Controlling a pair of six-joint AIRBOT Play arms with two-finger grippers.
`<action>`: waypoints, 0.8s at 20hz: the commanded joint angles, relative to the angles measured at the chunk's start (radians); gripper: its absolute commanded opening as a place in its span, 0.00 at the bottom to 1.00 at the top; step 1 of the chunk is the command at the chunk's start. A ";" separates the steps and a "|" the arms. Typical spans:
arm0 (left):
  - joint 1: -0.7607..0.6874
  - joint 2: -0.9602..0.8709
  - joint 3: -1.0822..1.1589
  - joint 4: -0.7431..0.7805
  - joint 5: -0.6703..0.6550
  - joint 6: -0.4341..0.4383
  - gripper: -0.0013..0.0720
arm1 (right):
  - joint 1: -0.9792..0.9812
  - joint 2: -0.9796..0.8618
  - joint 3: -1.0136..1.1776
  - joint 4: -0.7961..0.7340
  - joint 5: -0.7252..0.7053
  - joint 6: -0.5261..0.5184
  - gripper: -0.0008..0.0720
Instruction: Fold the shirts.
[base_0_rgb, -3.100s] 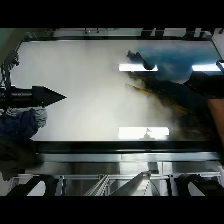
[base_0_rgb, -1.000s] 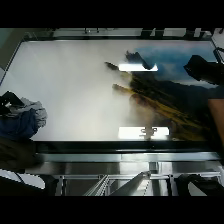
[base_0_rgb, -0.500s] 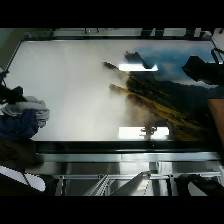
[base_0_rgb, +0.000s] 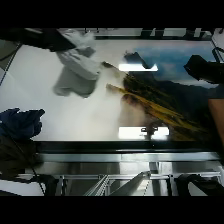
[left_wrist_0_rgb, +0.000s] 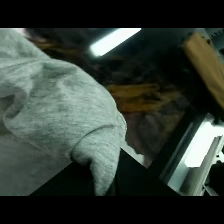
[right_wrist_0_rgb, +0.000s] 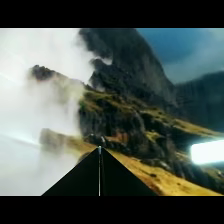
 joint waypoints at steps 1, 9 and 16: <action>-0.222 0.060 -0.107 0.103 -0.124 0.042 0.06 | 0.000 0.000 0.000 -0.011 0.008 0.000 0.03; -0.252 0.060 -0.285 0.222 0.035 -0.072 1.00 | 0.000 -0.054 0.000 -0.013 0.265 -0.059 0.88; -0.127 0.060 -0.678 0.125 -0.095 -0.142 0.99 | -0.001 -0.412 0.021 0.144 0.245 -0.185 0.69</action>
